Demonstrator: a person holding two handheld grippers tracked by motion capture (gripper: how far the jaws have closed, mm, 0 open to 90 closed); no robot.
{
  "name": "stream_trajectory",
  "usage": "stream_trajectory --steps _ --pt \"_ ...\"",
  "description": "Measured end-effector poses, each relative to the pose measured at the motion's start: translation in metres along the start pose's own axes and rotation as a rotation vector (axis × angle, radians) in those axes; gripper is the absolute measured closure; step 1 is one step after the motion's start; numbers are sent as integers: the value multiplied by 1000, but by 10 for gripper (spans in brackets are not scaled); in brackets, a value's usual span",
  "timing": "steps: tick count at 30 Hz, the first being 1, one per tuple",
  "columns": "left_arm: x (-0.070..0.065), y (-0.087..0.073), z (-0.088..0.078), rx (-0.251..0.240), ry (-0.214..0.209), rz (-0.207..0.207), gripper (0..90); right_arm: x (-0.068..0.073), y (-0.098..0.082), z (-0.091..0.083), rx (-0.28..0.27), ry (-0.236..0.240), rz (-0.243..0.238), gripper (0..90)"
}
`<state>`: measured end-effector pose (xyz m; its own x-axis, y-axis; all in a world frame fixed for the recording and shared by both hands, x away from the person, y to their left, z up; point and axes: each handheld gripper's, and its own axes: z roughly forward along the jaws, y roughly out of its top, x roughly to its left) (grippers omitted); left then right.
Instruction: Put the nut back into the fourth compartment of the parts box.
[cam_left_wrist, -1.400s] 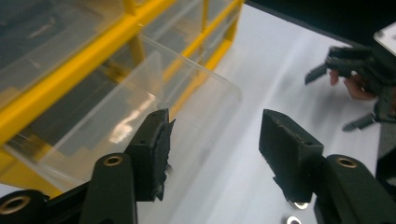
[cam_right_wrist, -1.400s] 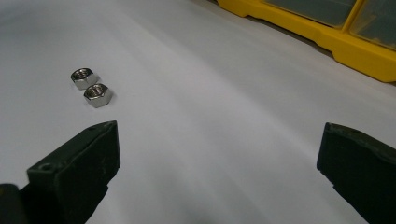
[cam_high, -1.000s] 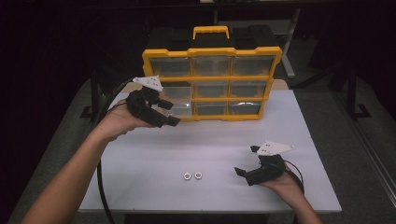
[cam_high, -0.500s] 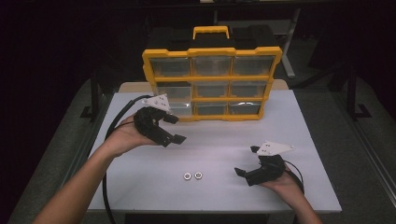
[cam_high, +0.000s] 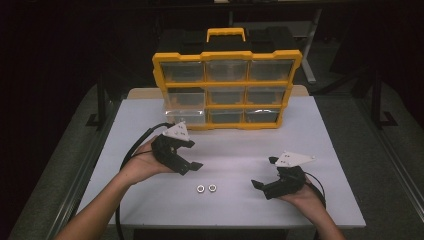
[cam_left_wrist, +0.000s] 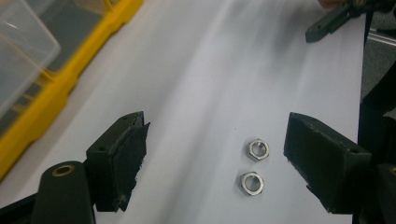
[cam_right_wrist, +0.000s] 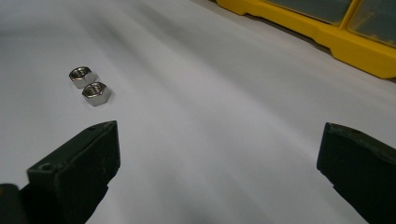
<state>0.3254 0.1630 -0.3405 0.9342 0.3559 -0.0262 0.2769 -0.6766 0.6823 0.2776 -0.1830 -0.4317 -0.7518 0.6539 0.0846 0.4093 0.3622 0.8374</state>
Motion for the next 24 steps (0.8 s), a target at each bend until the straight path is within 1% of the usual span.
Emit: stream_trajectory --steps 1,2,3,4,6,7,8,9,11,14,18,19,20,21,24 --pt "0 -2 2 10 -4 11 216 0 0 0 1 0 1 0" --pt "-2 -4 5 5 0 4 216 0 0 0 0 0 1 0" --pt "-2 -6 7 19 -5 13 216 0 0 0 -1 0 1 0" --pt "-3 -9 10 12 -4 7 216 0 0 0 -1 0 1 0" --pt "-4 -13 15 34 -8 22 216 0 0 0 0 0 0 0" --pt "-6 -15 18 22 -12 6 216 0 0 0 1 0 0 0" --pt "-6 -17 20 42 -14 23 216 0 0 0 2 0 -1 0" --pt "-8 -20 24 33 -16 2 216 0 0 0 2 0 0 0" --pt "-10 -24 29 34 -23 2 216 0 0 0 2 0 0 0" --pt "-13 -30 37 35 -27 -17 222 0 0 0 5 1 1 0" --pt "-17 -36 45 54 -33 -3 242 0 0 0 3 1 2 0" --pt "-18 -37 46 52 -33 -8 251 0 0 0 3 1 2 0" --pt "-18 -38 47 61 -35 -2 255 0 0 0 4 1 2 0" --pt "-20 -40 48 55 -33 -13 265 0 0 0 5 1 2 0" --pt "-22 -43 51 67 -33 -5 302 0 0 1 6 1 1 0"
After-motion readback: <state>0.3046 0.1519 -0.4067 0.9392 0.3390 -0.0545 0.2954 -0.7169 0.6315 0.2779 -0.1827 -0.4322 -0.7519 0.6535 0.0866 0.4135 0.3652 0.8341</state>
